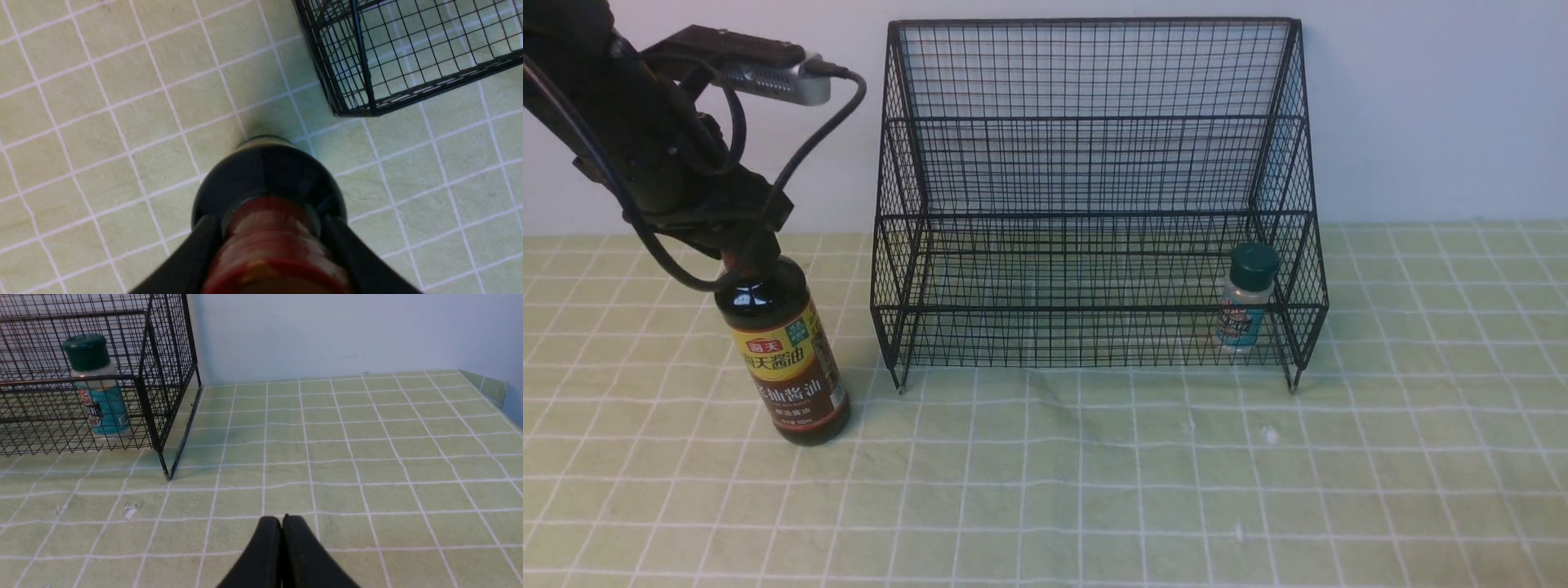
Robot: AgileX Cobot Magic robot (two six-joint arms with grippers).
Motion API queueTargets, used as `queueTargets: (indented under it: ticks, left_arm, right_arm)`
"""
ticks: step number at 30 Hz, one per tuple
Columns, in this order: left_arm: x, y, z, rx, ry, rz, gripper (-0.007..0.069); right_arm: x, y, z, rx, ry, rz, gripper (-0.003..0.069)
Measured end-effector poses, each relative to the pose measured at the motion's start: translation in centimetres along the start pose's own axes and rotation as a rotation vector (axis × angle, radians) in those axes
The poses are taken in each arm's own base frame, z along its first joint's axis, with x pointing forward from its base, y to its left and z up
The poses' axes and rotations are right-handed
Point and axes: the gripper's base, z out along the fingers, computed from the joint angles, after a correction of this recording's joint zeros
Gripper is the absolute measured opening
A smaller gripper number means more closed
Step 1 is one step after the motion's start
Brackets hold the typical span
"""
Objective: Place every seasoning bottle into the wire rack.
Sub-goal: Use the left arm to grab the condiment bottle closest to it
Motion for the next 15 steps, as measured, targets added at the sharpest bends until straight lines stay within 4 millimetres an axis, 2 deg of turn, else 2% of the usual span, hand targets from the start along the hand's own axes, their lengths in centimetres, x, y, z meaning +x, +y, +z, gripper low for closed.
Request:
queueTargets:
  ticks: [11, 15]
  left_arm:
    - [0.0, 0.0, -0.1, -0.001, -0.002, 0.001, 0.0267]
    - [0.4, -0.2, -1.5, -0.018, -0.026, 0.011, 0.0267]
  right_arm:
    - [0.0, 0.0, 0.0, 0.000, 0.000, 0.000, -0.0015]
    - [0.0, 0.0, 0.0, 0.000, 0.000, 0.000, -0.0015]
